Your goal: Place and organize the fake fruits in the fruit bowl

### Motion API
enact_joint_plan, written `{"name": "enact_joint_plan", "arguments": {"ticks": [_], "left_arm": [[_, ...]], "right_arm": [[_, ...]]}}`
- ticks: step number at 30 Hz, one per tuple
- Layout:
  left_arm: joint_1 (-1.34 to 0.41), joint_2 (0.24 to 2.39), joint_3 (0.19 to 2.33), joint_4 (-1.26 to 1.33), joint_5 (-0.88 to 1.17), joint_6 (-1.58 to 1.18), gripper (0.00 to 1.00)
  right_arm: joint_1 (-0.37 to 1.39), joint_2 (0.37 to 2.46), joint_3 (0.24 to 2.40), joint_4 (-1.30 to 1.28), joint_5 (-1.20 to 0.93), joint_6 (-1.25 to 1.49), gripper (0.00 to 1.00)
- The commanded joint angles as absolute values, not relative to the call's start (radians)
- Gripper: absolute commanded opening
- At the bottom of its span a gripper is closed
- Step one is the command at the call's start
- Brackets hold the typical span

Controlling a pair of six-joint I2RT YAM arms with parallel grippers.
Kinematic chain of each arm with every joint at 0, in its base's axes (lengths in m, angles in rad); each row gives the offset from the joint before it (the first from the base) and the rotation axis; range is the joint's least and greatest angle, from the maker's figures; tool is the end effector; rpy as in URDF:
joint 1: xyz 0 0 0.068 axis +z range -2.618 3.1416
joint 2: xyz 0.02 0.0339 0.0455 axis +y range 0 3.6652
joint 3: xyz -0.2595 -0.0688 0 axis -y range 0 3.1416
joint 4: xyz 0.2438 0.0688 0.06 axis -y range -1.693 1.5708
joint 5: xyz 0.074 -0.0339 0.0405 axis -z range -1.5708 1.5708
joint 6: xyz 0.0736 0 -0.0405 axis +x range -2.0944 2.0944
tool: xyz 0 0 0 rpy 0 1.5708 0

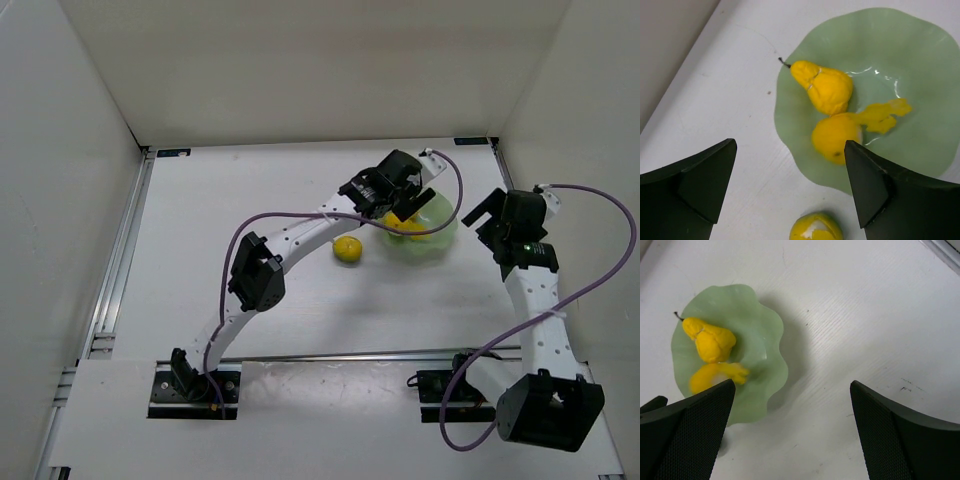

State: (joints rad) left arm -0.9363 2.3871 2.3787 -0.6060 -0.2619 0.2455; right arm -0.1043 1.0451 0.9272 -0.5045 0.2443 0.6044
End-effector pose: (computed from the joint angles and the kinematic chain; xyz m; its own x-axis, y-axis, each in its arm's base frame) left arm 0.3544 -0.4493 0.2655 -0.1729 0.6309 -0.7563 0.7160 0.6078 0.3434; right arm 0.2538 -0.0445 0.2841 -0.3086 0.5867 -0.7487 0.5734 0.7427 0.3457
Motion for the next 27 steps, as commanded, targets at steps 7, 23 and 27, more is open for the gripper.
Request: {"name": "enact_joint_plan", "arguments": {"ticks": [7, 23, 27], "left_arm": [[-0.803, 2.087, 2.226, -0.571, -0.537, 0.140, 1.00], [-0.381, 1.649, 1.517, -0.571, -0.586, 0.107, 1.00], [-0.341, 1.603, 1.430, -0.571, -0.517, 0.107, 1.00]], "right_arm": [[0.194, 1.110, 0.968, -0.414, 0.207, 0.397, 1.00], [0.634, 1.854, 1.531, -0.705, 0.189, 0.676, 1.00], [0.634, 1.891, 1.519, -0.719, 0.152, 0.776, 1.00]]}}
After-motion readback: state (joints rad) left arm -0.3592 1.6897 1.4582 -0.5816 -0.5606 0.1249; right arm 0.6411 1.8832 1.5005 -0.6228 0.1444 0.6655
